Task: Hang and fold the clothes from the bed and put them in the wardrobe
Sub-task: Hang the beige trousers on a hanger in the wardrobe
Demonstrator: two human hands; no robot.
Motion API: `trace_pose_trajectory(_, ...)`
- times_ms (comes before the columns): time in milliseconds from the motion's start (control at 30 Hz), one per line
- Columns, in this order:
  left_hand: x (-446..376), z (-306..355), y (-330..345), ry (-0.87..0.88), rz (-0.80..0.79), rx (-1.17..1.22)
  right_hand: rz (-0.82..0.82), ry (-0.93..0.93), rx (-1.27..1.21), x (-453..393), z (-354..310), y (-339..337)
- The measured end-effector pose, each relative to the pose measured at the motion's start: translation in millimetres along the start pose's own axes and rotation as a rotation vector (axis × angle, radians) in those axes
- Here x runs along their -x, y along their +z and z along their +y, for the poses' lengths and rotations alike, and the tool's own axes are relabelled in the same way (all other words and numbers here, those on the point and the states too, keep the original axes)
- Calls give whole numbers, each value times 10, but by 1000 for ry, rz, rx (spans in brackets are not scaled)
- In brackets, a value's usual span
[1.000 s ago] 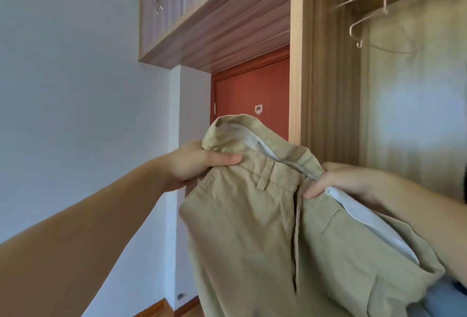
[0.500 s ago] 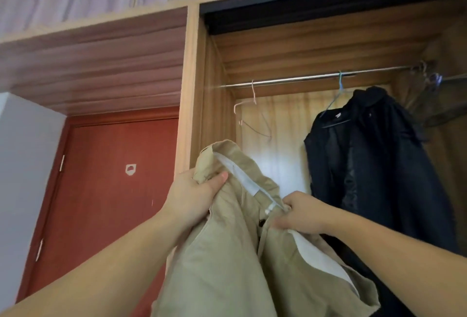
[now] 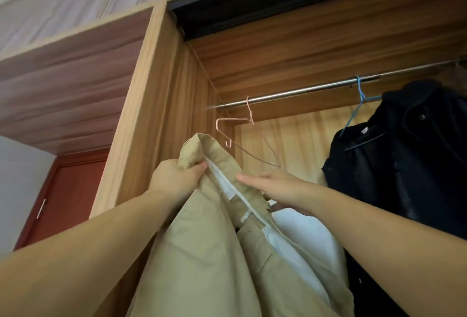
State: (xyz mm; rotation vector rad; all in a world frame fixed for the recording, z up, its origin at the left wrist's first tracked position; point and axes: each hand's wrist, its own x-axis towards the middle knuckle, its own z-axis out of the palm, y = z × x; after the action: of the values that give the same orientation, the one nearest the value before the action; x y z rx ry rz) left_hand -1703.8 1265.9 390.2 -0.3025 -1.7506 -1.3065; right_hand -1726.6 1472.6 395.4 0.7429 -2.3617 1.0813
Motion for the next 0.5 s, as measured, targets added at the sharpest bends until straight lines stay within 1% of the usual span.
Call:
trace_pose_trajectory(67, -155, -75, 92, -12, 27, -4, 212, -85, -90, -301, -120, 36)
trace_pose_trajectory(133, -297, -120, 189, 5, 43, -19, 484, -193, -83, -634, -282, 81)
trace_pose_trajectory(167, -363, -134, 236, 15, 48, -38, 586, -233, -72, -777, -391, 99)
trace_pose_trajectory(233, -469, -155, 300, 47, 47, -90, 711, -251, -26, -1014, -620, 126)
trace_pose_trajectory(267, -511, -161, 324, 68, 35, -118, 732, -247, -7, -1100, -722, 132)
trace_pose_trajectory(367, -601, -167, 399, 146, -13, -212, 716, -189, 40, -1349, -932, 116)
trace_pose_trajectory(433, -641, -163, 452, 210, -47, -295, 606, -120, 26, -1472, -1001, 87)
trace_pose_trajectory(500, -668, -163, 487, 242, -67, -343, 405, -65, 35, -1531, -1056, 73)
